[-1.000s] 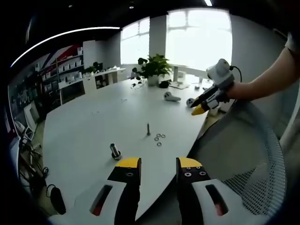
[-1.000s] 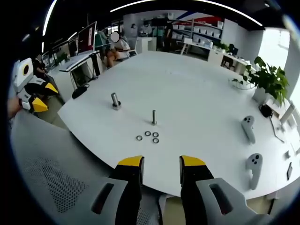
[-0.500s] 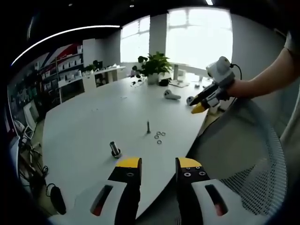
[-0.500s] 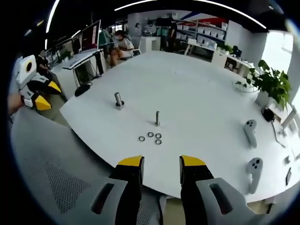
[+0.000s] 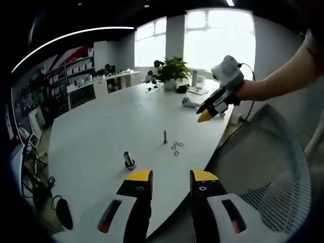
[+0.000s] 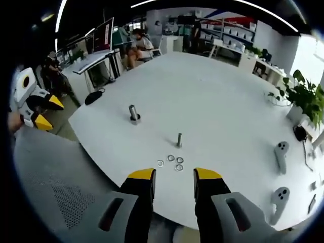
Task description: Place the washer onto the threaded stud by aligning its center hole with the stud, sliding it down to the base, and recovering from edge contact or off-axis alignment until the washer reaches the visible bottom stop.
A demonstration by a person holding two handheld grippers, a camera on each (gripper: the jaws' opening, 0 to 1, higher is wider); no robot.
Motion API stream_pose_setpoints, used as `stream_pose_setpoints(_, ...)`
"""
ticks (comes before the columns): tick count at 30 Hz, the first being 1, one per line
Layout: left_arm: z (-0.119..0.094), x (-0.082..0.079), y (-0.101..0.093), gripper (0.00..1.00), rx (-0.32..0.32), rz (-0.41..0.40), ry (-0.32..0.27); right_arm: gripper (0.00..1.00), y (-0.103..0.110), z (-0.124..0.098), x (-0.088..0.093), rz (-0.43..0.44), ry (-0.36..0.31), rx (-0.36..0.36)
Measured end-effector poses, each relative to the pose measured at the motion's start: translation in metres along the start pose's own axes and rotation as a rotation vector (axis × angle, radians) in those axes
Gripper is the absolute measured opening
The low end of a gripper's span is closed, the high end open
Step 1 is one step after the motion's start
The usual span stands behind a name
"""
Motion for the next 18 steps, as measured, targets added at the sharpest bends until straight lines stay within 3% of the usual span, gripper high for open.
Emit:
stream_pose_setpoints(6, 0.001, 0.001, 0.0, 0.27, 0.002, -0.005, 0.008, 0.32, 0.021, 0.035, -0.003, -0.052, 0.051, -0.048)
stream_pose_setpoints(10, 0.001, 0.002, 0.001, 0.27, -0.008, -0.012, 0.013, 0.32, 0.034, 0.055, 0.008, -0.131, 0.126, -0.081)
stream_pose_setpoints(13, 0.001, 0.002, 0.001, 0.27, -0.005, -0.013, 0.015, 0.31, 0.042, 0.068, 0.015, -0.128, 0.139, -0.117)
stream_pose_setpoints(18, 0.002, 0.002, 0.001, 0.27, -0.007, -0.008, 0.023, 0.29, 0.049, 0.089, 0.027, -0.176, 0.221, -0.137)
Point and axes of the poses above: the point that each gripper's makers call its tool centre point, and the gripper's own axes: z roughly forward along the fingers, y roughly to its left, x roughly out of its underside, the point moved 10 cm from there along -z, roughly backward along the fingers, and after that the axes turned 14 degrees about x, right-handed, at the moved point
